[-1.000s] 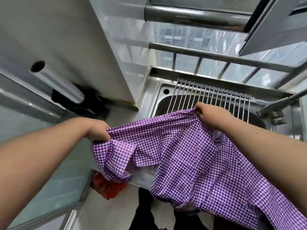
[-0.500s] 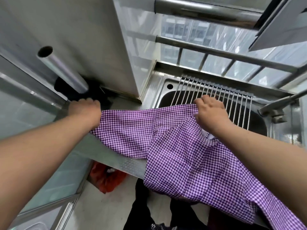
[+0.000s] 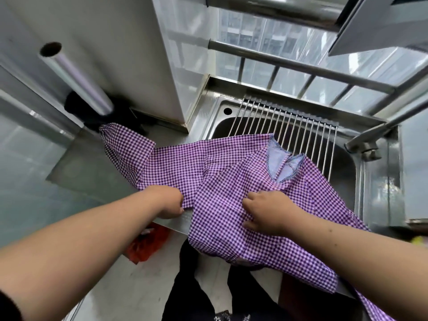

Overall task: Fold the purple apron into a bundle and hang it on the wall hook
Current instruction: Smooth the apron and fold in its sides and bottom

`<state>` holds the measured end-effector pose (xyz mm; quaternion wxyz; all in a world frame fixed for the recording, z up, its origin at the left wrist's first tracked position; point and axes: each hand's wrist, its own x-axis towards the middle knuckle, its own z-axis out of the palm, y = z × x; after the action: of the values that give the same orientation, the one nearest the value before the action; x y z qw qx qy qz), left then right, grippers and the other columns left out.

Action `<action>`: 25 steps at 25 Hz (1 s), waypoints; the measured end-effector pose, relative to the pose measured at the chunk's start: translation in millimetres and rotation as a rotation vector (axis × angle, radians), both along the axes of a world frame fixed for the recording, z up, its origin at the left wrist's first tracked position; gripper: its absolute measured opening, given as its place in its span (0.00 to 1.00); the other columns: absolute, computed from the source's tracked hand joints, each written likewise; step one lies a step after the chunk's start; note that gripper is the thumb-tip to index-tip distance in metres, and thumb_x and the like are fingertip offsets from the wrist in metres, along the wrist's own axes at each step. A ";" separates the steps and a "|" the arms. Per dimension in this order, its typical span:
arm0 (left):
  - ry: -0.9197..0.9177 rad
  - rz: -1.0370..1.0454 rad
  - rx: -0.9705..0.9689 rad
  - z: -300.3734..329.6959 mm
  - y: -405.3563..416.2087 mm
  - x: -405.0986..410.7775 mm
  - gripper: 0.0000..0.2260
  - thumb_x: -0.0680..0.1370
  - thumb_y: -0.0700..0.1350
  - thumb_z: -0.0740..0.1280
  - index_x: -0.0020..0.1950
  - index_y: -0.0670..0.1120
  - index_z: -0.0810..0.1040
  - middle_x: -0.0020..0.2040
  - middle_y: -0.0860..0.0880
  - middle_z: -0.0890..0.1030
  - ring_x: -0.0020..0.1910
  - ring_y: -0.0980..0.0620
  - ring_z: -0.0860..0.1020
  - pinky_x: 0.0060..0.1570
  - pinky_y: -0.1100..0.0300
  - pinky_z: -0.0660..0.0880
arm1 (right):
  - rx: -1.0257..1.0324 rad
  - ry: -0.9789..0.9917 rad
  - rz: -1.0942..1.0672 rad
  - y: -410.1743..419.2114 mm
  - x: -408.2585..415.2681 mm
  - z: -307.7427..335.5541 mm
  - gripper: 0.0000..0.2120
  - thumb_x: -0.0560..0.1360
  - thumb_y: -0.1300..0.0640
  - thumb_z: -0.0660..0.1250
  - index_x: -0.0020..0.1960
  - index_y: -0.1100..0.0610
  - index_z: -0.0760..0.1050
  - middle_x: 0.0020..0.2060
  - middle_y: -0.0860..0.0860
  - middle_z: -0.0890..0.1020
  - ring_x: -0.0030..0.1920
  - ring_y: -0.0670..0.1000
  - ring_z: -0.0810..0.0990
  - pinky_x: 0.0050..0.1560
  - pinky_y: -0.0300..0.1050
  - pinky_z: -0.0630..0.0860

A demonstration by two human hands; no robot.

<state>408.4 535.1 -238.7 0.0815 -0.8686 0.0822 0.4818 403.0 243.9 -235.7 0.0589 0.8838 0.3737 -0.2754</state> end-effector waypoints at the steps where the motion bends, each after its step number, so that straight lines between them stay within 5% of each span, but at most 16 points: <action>1: 0.006 0.040 -0.026 -4.8 -1.3 -5.9 0.16 0.82 0.55 0.63 0.63 0.50 0.81 0.57 0.51 0.82 0.51 0.50 0.77 0.51 0.55 0.73 | 0.000 0.003 0.022 0.3 -7.0 -2.0 0.25 0.79 0.34 0.63 0.64 0.53 0.73 0.56 0.50 0.79 0.55 0.55 0.81 0.52 0.52 0.79; 5: -0.026 0.186 -0.148 -18.0 0.1 -26.1 0.14 0.82 0.50 0.64 0.67 0.50 0.79 0.64 0.50 0.81 0.59 0.49 0.79 0.55 0.56 0.74 | 0.012 0.016 0.026 4.3 -34.5 -3.2 0.24 0.80 0.37 0.65 0.66 0.53 0.72 0.58 0.52 0.78 0.56 0.56 0.81 0.49 0.52 0.78; 10: -0.056 0.438 -0.348 -42.8 -6.4 -44.5 0.20 0.81 0.39 0.66 0.72 0.47 0.78 0.69 0.47 0.79 0.63 0.49 0.77 0.60 0.59 0.73 | -0.009 0.040 -0.238 11.4 -74.5 -15.8 0.23 0.78 0.40 0.69 0.66 0.53 0.71 0.60 0.51 0.77 0.59 0.56 0.80 0.54 0.54 0.80; 13: -0.116 0.751 -0.498 -62.6 -7.6 -50.5 0.16 0.81 0.35 0.65 0.66 0.46 0.82 0.66 0.45 0.82 0.63 0.44 0.80 0.66 0.52 0.76 | 0.008 -0.029 -0.375 11.0 -91.4 -30.4 0.16 0.81 0.49 0.66 0.66 0.53 0.70 0.60 0.52 0.75 0.59 0.56 0.79 0.49 0.53 0.77; 17: -0.173 1.082 -0.682 -76.5 -16.7 -65.2 0.05 0.80 0.42 0.70 0.56 0.45 0.80 0.52 0.41 0.85 0.43 0.46 0.83 0.44 0.51 0.83 | 0.043 -0.092 -0.498 6.0 -100.2 -43.1 0.11 0.82 0.56 0.63 0.64 0.53 0.73 0.58 0.53 0.75 0.59 0.56 0.78 0.55 0.54 0.80; 19: -0.172 1.134 -0.696 -78.0 -24.0 -69.2 0.10 0.81 0.47 0.71 0.56 0.42 0.80 0.49 0.42 0.85 0.40 0.49 0.81 0.39 0.56 0.78 | 0.048 -0.096 -0.505 4.2 -103.0 -48.2 0.10 0.81 0.57 0.62 0.63 0.54 0.73 0.57 0.53 0.75 0.59 0.56 0.78 0.57 0.55 0.80; 23: -0.043 1.276 -0.705 -71.7 -29.1 -70.5 0.21 0.82 0.50 0.69 0.69 0.37 0.78 0.66 0.37 0.82 0.57 0.43 0.83 0.53 0.53 0.82 | 0.092 -0.092 -0.534 0.1 -102.1 -48.2 0.09 0.80 0.59 0.62 0.60 0.54 0.71 0.57 0.53 0.77 0.60 0.57 0.77 0.58 0.53 0.78; 25: 0.020 1.166 -0.676 -62.1 -32.2 -78.2 0.23 0.82 0.48 0.69 0.75 0.39 0.75 0.72 0.42 0.78 0.63 0.46 0.80 0.57 0.57 0.77 | 0.089 -0.072 -0.533 -1.2 -102.8 -47.0 0.10 0.80 0.59 0.63 0.61 0.54 0.70 0.57 0.53 0.77 0.60 0.56 0.77 0.60 0.52 0.77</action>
<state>330.2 502.9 -300.8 -0.4688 -0.7441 -0.2531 0.4030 300.2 242.7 -282.8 -0.0416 0.9618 0.1375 -0.2330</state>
